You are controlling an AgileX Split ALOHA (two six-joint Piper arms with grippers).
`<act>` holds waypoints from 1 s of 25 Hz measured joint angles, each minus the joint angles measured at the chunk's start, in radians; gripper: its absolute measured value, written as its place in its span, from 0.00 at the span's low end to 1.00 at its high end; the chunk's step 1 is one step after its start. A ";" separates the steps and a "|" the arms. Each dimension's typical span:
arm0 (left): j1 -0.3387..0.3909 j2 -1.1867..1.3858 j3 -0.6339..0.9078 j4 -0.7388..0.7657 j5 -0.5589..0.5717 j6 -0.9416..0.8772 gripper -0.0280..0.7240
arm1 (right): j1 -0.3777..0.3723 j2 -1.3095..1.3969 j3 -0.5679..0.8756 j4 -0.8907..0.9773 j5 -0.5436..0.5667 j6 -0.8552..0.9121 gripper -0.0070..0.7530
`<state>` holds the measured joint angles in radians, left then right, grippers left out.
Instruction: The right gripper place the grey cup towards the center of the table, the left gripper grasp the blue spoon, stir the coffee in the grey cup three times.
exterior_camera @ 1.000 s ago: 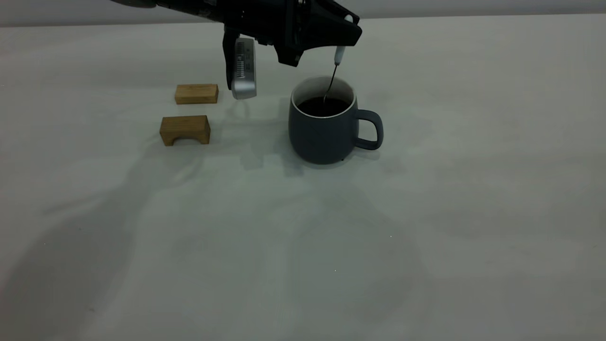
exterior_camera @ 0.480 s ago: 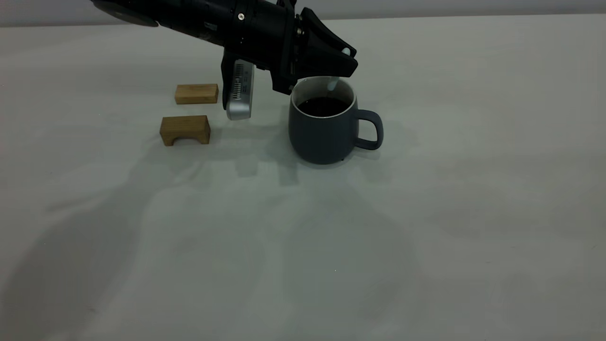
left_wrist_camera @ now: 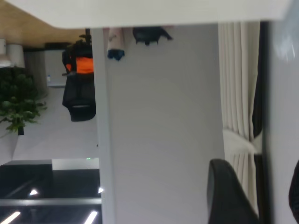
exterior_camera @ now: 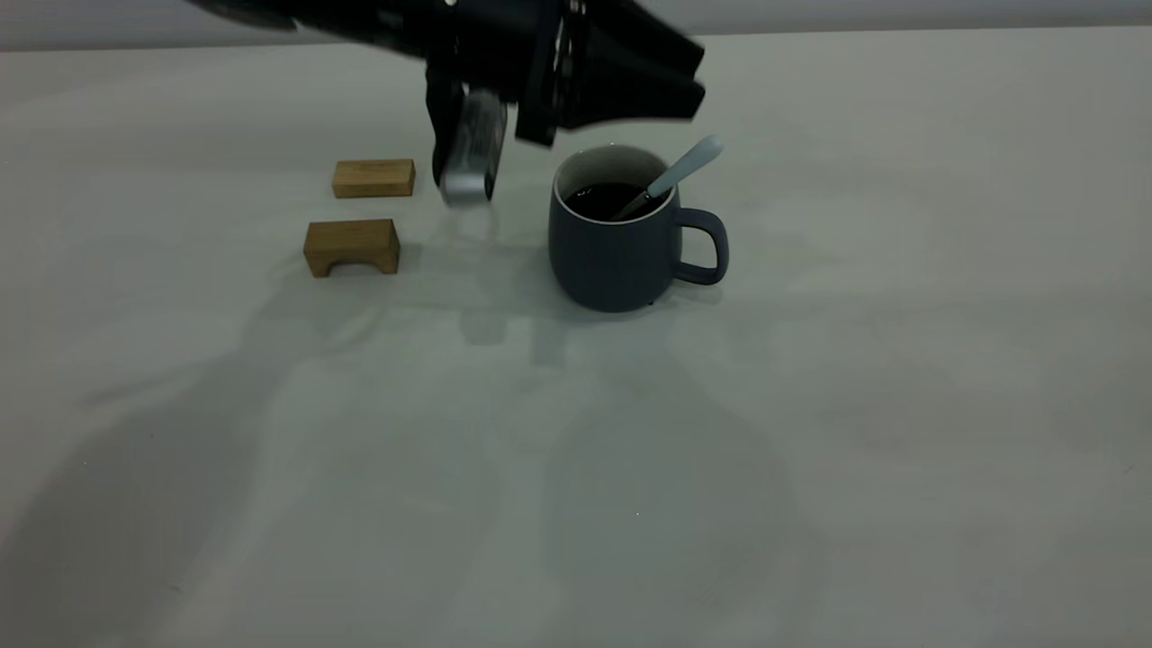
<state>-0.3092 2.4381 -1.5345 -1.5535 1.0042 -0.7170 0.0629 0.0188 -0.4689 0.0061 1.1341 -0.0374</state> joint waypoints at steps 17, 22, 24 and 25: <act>0.086 -0.478 0.000 0.990 0.020 0.286 0.58 | 0.000 0.000 0.000 0.000 0.000 0.000 0.32; 0.090 -0.638 0.000 1.292 0.100 0.625 0.58 | 0.000 0.000 0.000 0.000 0.000 0.000 0.32; 0.090 -0.694 0.000 1.368 0.134 0.678 0.58 | 0.000 0.000 0.000 0.000 0.000 0.000 0.32; 0.090 -0.723 0.000 1.406 0.154 0.686 0.58 | 0.000 0.000 0.000 0.000 0.000 0.000 0.32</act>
<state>-0.2197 1.7150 -1.5345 -0.1470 1.1578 -0.0305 0.0629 0.0188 -0.4689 0.0061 1.1341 -0.0374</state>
